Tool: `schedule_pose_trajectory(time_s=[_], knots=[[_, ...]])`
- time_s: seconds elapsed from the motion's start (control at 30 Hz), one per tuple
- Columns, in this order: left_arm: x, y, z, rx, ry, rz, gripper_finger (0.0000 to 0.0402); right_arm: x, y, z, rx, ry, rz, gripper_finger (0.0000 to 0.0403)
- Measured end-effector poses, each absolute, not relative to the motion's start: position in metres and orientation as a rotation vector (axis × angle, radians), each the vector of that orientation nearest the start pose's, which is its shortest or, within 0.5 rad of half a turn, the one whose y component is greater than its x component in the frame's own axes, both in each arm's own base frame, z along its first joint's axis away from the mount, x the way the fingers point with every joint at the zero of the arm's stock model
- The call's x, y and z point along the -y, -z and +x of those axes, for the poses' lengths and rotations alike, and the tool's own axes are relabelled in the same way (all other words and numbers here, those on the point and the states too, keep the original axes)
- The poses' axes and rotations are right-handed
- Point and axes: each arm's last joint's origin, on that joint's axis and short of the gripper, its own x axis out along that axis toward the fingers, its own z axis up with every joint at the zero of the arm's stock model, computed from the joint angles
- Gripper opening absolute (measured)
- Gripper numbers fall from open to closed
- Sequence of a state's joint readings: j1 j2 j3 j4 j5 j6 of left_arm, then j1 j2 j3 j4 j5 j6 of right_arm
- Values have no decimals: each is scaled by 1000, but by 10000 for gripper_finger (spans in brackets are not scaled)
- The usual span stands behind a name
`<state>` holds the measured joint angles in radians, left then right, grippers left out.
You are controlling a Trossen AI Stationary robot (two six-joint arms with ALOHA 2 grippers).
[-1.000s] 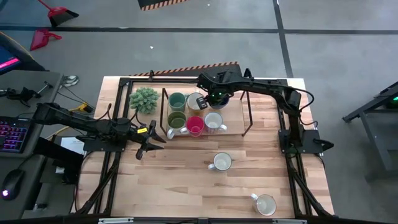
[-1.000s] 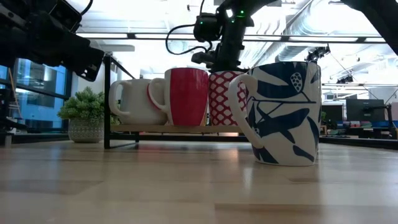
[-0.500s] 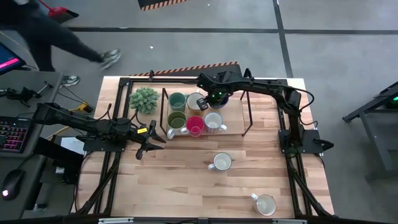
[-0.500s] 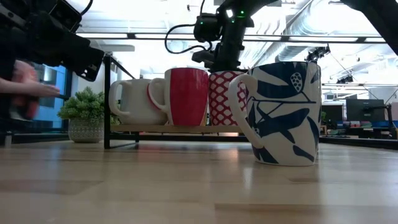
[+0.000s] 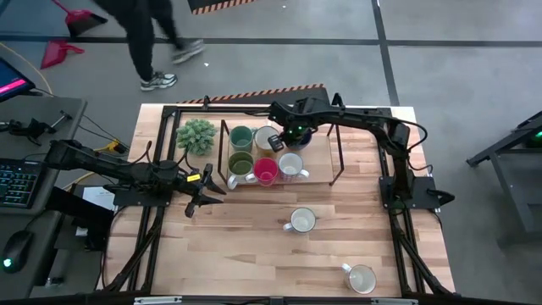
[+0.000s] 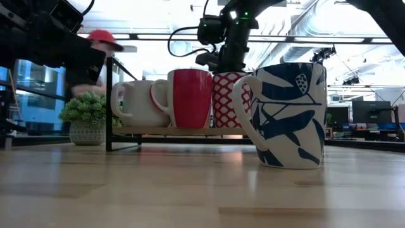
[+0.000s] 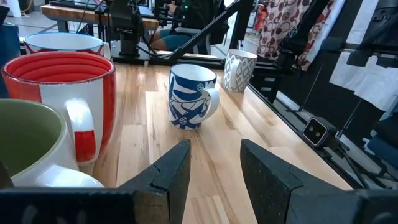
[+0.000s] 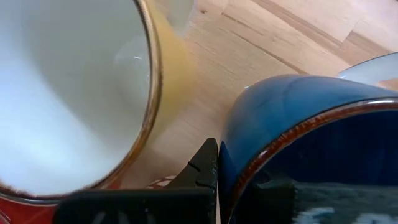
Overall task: Place coffee mugs
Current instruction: Put the dark blue mug on the shelf
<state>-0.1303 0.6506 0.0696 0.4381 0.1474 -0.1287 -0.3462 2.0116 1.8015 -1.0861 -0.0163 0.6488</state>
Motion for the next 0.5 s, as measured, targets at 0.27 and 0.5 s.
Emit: schedule_pose_trajectory(time_s=[0.27,0.5], knots=[[23,-165,141,-161,268,-129,129,140,-254,388,-1152,704,784,0],[23,-165,141,-161,268,-129,129,140,-254,388,-1152,705,784,0]])
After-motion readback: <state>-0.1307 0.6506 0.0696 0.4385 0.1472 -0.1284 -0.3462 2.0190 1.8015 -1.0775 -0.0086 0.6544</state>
